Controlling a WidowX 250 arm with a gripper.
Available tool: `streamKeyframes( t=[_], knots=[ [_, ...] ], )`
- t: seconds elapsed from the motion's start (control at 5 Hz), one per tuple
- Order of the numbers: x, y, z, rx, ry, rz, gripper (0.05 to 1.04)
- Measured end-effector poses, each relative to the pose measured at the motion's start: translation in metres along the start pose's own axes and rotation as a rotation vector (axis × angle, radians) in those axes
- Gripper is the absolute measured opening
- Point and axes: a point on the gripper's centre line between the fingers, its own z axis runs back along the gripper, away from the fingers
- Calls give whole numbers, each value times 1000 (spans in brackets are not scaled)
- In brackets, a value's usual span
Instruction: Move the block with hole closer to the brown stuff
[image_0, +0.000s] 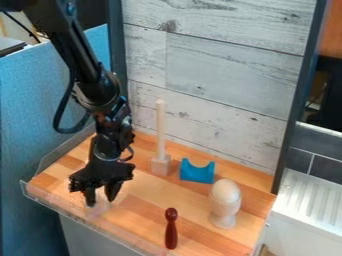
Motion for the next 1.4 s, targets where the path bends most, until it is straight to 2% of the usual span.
streamKeyframes(
  t=[0.2,0.4,1.0,1.2,1.4],
  knots=[
    [-2,0,0,1,8,3,959],
    [-1,3,-1,2,13,9,1006],
    [-3,-5,-1,-56,32,-23,1001],
    [-10,-12,0,-65,32,-44,1001],
    [-22,-28,8,-105,31,-59,1000]
  ],
)
